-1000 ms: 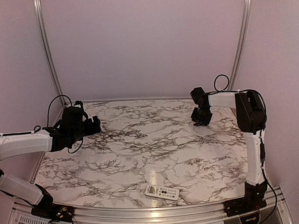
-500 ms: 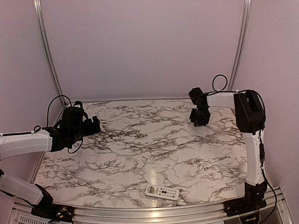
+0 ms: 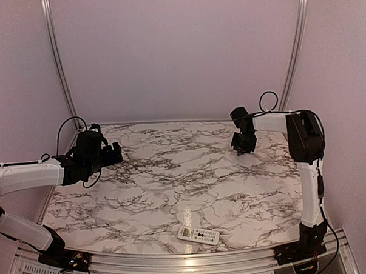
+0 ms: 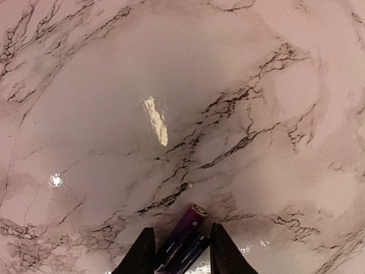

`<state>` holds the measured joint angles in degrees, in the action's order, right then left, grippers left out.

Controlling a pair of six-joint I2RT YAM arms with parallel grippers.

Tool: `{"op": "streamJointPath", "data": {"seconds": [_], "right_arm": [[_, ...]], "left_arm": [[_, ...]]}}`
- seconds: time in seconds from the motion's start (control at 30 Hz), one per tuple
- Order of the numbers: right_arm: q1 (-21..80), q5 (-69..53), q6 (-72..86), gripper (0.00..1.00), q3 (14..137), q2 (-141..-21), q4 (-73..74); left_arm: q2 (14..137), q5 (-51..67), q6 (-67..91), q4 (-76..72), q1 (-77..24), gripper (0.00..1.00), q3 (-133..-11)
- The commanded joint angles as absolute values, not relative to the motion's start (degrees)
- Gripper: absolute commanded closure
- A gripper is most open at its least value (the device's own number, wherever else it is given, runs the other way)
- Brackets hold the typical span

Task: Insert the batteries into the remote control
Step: Move the right arm with the battery to the center of the board.

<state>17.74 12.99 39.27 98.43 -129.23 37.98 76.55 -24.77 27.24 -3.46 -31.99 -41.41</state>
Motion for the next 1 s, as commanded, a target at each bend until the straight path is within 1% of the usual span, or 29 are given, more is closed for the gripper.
{"op": "streamJointPath", "data": {"seconds": [0.0, 0.1, 0.17, 0.53, 0.73, 0.97], "right_arm": [[17.67, 8.91, 38.74, 0.7, 97.51, -133.93, 39.86], [17.71, 7.53, 36.43, 0.77, 97.55, -134.1, 39.13], [17.75, 6.33, 34.59, 0.8, 97.56, -134.12, 38.59], [19.68, 2.71, 27.9, 0.83, 96.55, -133.28, 36.5], [22.94, -2.57, 23.63, 0.85, 94.16, -132.56, 34.36], [28.62, -6.05, 18.94, 0.87, 91.35, -131.98, 33.31]], "left_arm": [[75.5, -26.41, 26.99, -1.51, -32.08, 0.01, -42.47], [75.49, -26.45, 26.99, -1.49, -32.13, 0.01, -42.39], [75.58, -26.46, 26.99, -1.54, -32.08, 0.01, -42.45], [75.25, -26.66, 26.85, -1.19, -32.08, 0.01, -42.86], [75.08, -26.55, 26.66, -0.88, -32.08, 0.01, -42.85], [74.84, -26.1, 26.32, -0.33, -32.08, 0.01, -43.02]]}}
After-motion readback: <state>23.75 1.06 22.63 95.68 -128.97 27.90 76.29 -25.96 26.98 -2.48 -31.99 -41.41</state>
